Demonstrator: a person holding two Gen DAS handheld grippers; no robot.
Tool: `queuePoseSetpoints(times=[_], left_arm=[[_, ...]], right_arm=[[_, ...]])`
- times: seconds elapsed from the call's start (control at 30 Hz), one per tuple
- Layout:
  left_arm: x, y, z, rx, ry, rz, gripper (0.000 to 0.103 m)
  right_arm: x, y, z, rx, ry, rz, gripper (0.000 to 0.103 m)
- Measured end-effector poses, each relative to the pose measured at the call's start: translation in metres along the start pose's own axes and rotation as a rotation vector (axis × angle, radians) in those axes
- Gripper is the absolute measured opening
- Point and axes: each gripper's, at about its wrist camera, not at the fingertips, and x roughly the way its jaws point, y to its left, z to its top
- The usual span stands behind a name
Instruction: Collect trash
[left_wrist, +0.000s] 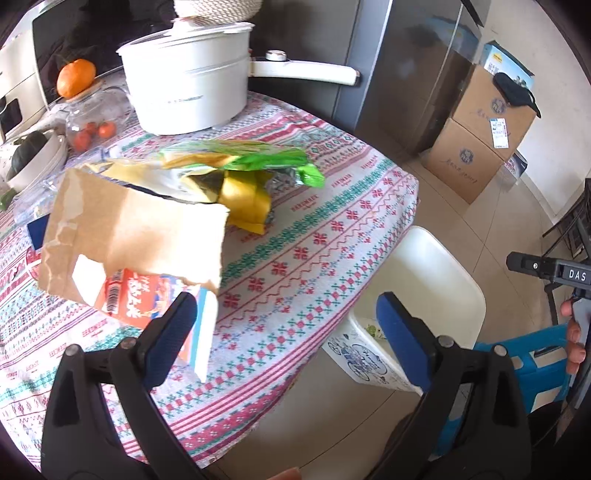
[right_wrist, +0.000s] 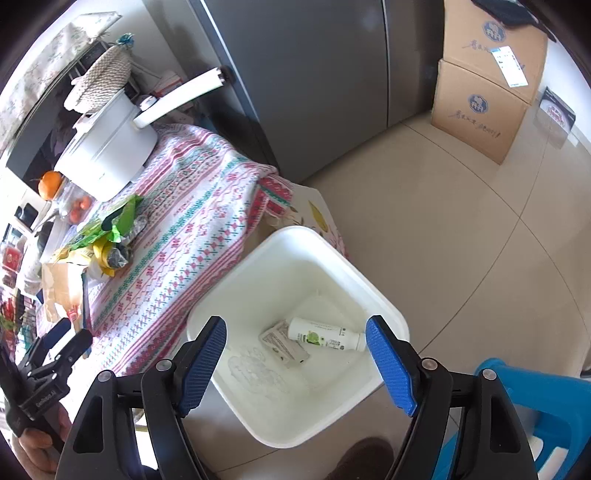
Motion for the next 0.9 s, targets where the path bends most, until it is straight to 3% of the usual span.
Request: queuePoseSetpoints(times=[0.3,0.47,0.7,0.9], left_arm=[[-0.026,0.098,-0.013,-0.171,-0.04,0.108,0.098],[-0.013,0.136,-0.028,-0.241,-0.02,0.154,0.098],[0.025,0.167,-0.04,-0.364,-0.02,0.034,0.097],[0.048,0.168,-0.043,-0.375,-0.052,-0.006,0.077]], right_arm=[[0.007,0.056,0.0,-0.093,-0.029,0.032,0.081],[0.008,0.083,-0.001,-0.126,-0.067,0.056,0.081],[0.016,0.118,-0.007,-0.191,-0.087,0.067,0.083],[0.029,0.137,-0.018,-0.249,-0.058,0.048,0.083]])
